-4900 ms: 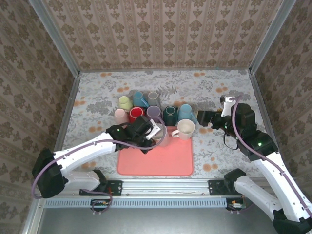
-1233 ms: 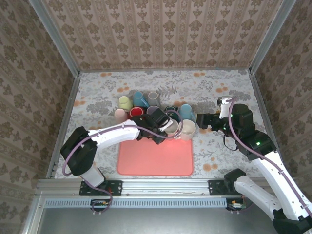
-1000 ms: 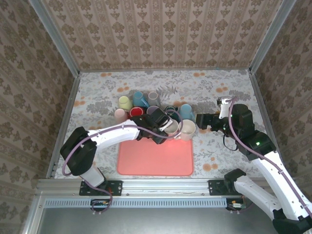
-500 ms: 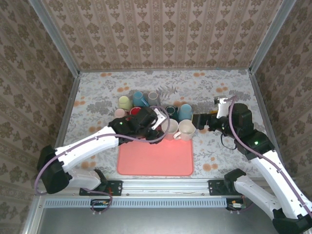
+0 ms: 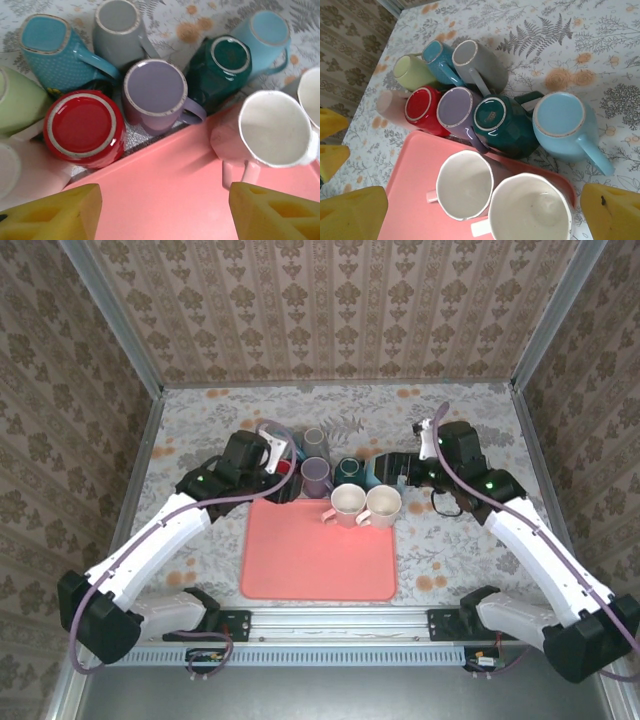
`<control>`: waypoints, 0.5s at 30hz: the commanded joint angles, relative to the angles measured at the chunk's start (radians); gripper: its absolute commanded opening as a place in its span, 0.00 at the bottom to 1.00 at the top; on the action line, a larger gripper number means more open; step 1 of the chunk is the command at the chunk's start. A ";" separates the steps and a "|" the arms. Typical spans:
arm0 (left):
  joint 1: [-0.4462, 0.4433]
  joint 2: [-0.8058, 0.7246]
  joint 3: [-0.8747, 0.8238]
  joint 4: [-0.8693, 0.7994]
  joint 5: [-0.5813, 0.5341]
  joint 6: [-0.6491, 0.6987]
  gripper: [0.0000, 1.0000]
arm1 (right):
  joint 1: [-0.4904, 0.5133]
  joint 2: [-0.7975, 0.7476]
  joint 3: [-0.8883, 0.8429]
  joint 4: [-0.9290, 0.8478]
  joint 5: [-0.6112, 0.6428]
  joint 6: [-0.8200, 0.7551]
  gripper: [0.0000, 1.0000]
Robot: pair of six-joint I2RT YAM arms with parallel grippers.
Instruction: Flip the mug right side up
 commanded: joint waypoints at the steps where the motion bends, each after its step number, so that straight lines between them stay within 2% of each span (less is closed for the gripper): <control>1: 0.041 0.029 0.057 0.034 -0.075 -0.100 0.70 | 0.020 0.076 0.109 -0.072 0.024 -0.076 1.00; 7: 0.102 0.045 0.067 0.024 -0.040 -0.241 0.70 | 0.094 0.233 0.253 -0.169 0.157 -0.195 0.99; 15: 0.113 -0.044 -0.022 0.069 -0.024 -0.264 0.71 | 0.176 0.458 0.432 -0.267 0.232 -0.350 0.99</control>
